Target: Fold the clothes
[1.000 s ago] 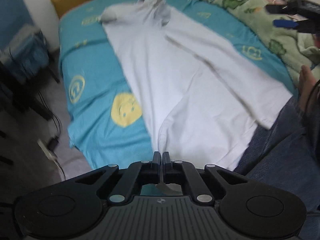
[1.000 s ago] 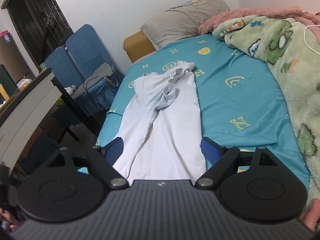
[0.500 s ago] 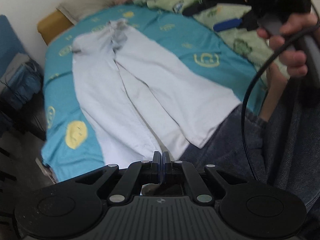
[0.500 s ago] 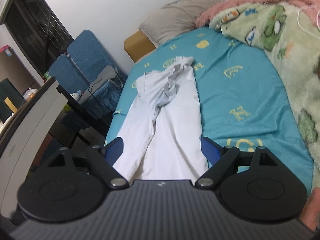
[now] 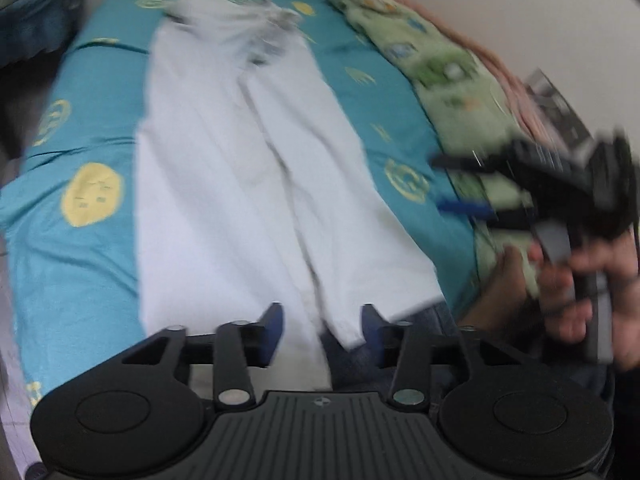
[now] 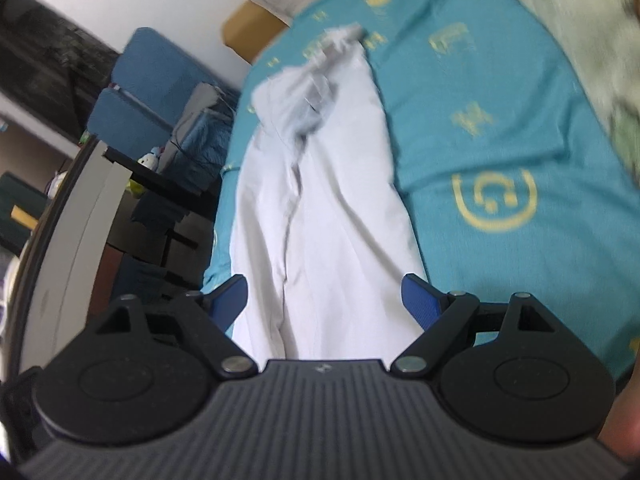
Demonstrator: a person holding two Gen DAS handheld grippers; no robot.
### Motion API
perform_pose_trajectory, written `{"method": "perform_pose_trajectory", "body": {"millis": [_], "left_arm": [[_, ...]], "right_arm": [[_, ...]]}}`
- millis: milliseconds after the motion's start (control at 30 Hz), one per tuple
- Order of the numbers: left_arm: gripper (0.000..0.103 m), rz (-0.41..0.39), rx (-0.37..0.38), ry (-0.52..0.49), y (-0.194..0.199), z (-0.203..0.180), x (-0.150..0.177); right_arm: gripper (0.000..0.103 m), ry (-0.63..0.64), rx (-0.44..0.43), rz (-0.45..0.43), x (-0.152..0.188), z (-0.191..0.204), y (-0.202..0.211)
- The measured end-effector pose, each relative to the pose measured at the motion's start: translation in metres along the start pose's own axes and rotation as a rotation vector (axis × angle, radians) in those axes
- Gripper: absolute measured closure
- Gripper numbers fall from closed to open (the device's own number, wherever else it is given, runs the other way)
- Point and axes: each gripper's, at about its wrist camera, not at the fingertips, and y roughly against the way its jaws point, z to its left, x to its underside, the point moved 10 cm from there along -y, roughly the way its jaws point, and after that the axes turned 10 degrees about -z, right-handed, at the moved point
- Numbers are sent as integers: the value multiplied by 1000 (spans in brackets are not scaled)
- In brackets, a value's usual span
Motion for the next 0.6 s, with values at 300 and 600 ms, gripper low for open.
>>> {"method": "perform_pose_trajectory", "body": {"millis": [300,600], "left_arm": [[40,4,-133,321,-27,89,-7],[41,-69,-112,-50,-38,15,-19]], "right_arm": [[29,-52,119,69,16,-28,-16],[29,107,84,-46,6,5,-11]]}}
